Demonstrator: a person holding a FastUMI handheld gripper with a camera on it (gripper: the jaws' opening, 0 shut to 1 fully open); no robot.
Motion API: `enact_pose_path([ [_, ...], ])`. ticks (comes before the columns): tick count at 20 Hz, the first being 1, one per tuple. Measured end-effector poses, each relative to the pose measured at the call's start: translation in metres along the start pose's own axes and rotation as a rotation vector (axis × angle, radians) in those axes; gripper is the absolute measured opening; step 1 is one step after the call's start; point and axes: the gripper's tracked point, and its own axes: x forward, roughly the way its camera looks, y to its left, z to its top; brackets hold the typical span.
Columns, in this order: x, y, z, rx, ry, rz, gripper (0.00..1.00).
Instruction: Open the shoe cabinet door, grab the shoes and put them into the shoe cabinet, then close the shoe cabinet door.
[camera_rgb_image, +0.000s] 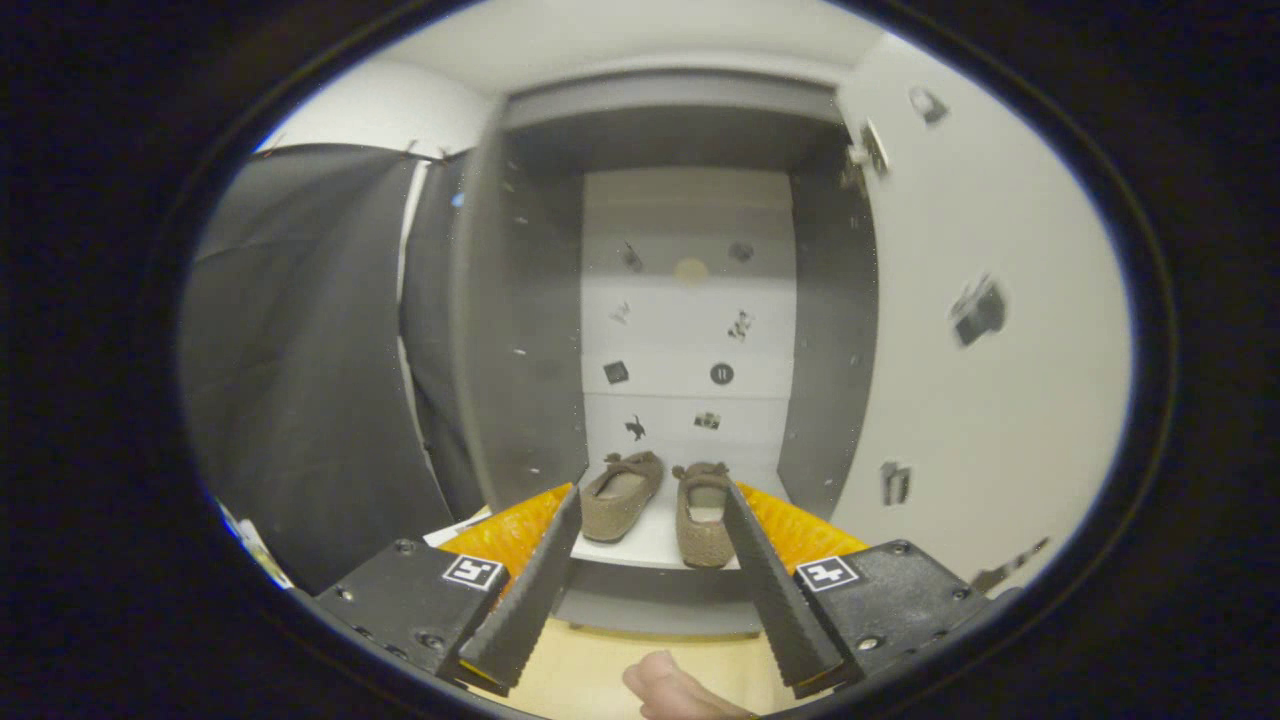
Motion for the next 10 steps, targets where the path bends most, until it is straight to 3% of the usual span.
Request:
enact_pose_path([
  [3, -0.077, 0.007, 0.022, 0.01, -0.099, -0.035, 1.0],
  [10, -0.227, 0.014, 0.03, 0.028, -0.107, -0.003, 1.0],
])
